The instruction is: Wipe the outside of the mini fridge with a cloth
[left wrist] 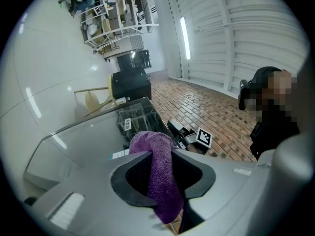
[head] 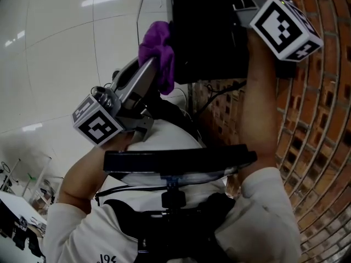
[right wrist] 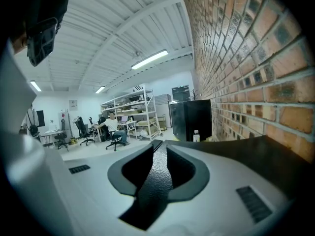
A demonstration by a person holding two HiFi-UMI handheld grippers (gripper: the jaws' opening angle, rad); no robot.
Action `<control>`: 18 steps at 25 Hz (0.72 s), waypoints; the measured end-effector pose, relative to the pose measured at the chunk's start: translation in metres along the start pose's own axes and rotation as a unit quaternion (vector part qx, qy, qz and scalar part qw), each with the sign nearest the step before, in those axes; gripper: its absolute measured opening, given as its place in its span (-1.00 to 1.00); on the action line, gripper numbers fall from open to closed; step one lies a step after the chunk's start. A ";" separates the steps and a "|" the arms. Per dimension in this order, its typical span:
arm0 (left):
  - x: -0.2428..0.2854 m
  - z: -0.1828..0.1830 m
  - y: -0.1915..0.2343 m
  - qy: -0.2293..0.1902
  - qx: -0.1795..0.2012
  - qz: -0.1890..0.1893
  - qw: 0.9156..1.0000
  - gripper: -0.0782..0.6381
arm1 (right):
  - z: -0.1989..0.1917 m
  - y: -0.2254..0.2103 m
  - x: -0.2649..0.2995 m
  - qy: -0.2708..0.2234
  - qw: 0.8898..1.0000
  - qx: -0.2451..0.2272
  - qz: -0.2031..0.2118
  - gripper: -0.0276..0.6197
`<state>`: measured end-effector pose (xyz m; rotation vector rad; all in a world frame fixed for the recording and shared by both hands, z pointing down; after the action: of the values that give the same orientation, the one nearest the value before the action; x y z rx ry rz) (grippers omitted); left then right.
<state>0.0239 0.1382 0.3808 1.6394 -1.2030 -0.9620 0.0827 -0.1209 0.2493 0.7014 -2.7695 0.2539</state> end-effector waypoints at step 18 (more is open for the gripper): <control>0.004 -0.009 0.035 0.018 0.028 0.010 0.999 -0.48 | -0.001 -0.001 0.000 0.002 1.000 -0.001 -0.001 -0.67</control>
<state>0.0225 0.1299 0.4161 1.6772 -1.2298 -0.8903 0.0835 -0.1219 0.2499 0.7029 -2.7651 0.2524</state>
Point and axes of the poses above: the fingertips, and each gripper's own axes: x forward along the fingers, y to its left, z out of its top, the point moved 6 cm from there along -x, backward along the fingers
